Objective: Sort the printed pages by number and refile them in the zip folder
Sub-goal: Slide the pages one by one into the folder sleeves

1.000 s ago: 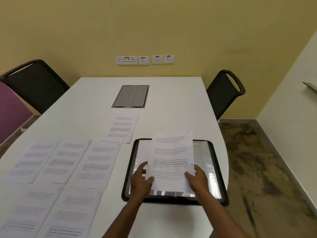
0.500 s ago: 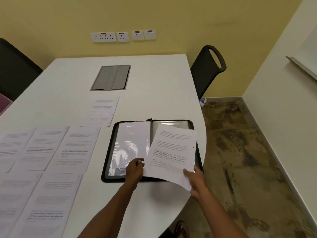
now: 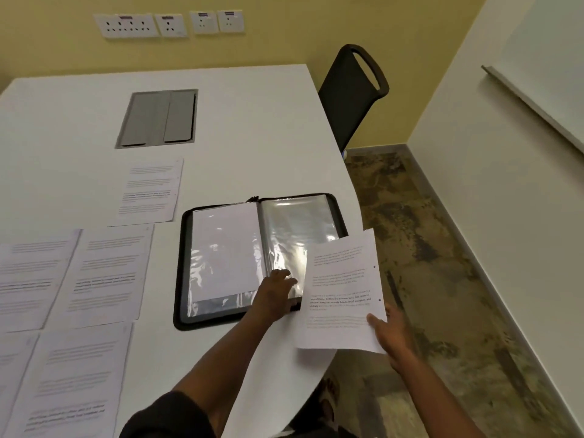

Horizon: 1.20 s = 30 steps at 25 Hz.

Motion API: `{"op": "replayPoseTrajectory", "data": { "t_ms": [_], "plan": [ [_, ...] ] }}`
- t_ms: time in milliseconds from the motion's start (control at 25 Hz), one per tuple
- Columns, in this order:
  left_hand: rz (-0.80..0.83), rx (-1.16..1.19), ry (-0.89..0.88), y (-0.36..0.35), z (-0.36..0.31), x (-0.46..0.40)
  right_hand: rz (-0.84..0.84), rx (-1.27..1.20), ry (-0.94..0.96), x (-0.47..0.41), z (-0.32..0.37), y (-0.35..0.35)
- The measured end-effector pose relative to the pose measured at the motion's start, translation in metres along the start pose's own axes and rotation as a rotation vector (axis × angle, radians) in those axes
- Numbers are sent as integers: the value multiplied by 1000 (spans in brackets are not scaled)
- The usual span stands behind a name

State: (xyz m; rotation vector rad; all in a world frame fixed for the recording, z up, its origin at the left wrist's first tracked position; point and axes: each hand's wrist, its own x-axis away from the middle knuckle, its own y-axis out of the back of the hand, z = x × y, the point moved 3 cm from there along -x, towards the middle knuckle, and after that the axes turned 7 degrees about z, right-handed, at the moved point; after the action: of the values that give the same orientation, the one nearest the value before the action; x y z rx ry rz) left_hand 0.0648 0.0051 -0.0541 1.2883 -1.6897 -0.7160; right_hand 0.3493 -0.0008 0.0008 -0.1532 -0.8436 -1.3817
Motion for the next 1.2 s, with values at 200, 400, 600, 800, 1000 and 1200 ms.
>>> {"op": "replayPoseTrajectory", "data": {
  "t_ms": [200,400,600,800,1000,1200],
  "plan": [
    [79,-310,-49,-10,-9,-17,-64,-87,-34,18,-29,13],
    [81,-357,-83,-8,-9,-24,-51,-185,-68,30,-50,13],
    [80,-398,-92,-11,-3,-27,-46,-280,-88,32,-54,11],
    [78,-432,-110,-24,2,-34,-55,-272,-90,30,-56,13],
    [69,-301,39,-5,-13,-29,-61,-294,-57,30,-49,10],
    [-7,230,276,1,-2,-30,-55,-235,-36,34,-44,10]
  ]
}}
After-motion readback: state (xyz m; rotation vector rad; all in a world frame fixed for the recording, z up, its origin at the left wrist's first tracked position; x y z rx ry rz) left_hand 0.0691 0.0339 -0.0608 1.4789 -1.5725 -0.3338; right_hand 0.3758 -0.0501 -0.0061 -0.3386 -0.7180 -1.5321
